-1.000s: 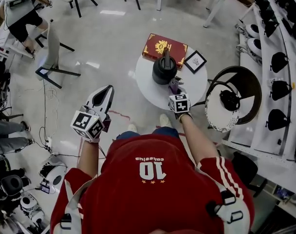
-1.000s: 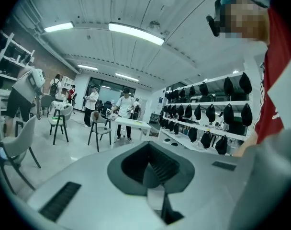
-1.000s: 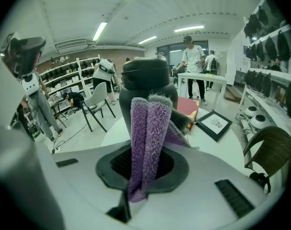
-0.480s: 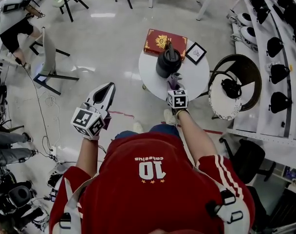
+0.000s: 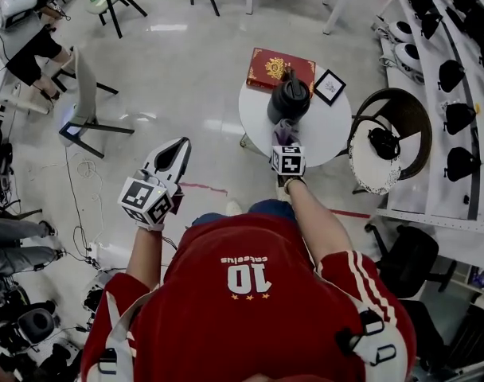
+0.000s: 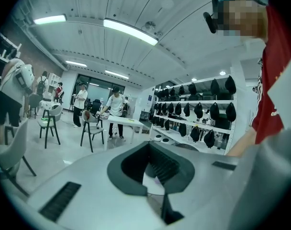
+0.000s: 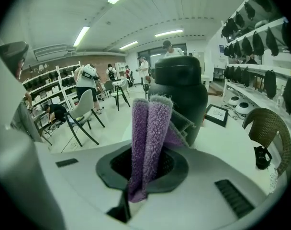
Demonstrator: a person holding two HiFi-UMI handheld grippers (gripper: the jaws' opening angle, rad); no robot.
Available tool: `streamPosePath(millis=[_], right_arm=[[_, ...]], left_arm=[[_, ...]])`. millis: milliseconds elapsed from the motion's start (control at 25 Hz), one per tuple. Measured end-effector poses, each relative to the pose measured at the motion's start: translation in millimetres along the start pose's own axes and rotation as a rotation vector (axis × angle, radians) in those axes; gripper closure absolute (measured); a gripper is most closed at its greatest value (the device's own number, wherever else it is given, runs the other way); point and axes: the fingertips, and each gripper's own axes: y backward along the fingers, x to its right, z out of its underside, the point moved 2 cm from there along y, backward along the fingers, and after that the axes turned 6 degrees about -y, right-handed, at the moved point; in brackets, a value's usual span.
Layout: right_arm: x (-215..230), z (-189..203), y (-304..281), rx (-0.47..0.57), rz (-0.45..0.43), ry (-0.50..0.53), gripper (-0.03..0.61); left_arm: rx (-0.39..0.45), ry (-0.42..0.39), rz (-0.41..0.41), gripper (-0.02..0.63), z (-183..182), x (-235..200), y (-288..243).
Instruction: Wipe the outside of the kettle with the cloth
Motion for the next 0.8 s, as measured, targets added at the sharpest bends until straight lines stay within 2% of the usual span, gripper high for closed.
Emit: streamPosePath(millis=[480,800], right_arm=[[-41.0,-34.6,-9.2,0.020,-0.032,0.037,0.531],[-66.6,-52.8,11.1,0.041,-0.128,0.038,0.531]], left_arm=[[0.012,0.017,-0.002,0.607,-5.5,-26.6,17.9],[0.026,0.039,0.009,0.607,-8.2,-23.9,15.1]])
